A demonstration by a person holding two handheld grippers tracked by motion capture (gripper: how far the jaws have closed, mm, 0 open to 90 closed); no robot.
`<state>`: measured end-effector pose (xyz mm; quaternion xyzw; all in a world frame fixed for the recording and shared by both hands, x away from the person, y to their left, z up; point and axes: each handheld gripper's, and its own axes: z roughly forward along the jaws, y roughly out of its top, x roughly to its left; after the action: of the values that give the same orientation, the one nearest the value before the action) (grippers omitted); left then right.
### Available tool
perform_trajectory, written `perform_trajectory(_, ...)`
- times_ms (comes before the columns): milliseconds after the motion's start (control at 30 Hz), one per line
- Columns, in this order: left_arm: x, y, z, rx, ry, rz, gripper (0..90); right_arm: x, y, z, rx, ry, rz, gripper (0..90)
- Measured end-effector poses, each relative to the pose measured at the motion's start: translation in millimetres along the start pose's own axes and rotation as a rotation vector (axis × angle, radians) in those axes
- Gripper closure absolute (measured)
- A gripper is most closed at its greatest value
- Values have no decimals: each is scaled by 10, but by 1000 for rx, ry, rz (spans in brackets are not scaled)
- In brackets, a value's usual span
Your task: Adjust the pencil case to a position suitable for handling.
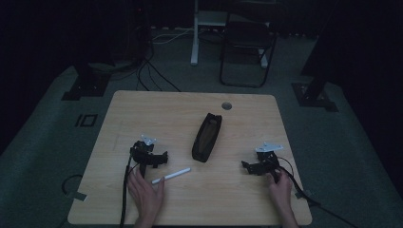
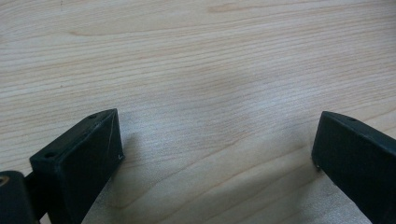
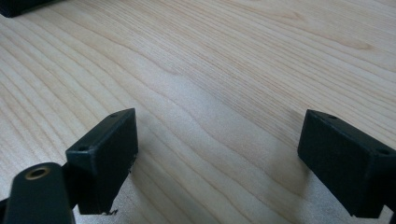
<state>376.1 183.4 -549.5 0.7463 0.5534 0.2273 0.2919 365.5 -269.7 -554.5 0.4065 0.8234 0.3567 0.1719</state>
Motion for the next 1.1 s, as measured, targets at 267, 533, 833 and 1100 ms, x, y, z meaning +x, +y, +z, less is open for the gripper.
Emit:
perform_trajectory(267,0,0,0,0,0,0,22,0,0,0,0,0,1,122)
perform_trajectory(533,-2,4,4,0,1,-1,22,1,0,0,1,0,1,122)
perform_trajectory(833,-6,9,7,2,-2,4,22,0,0,0,0,0,1,122)
perform_trajectory(1100,17,29,-38,12,1,0,118,9,-28,-30,0,18,-16,122)
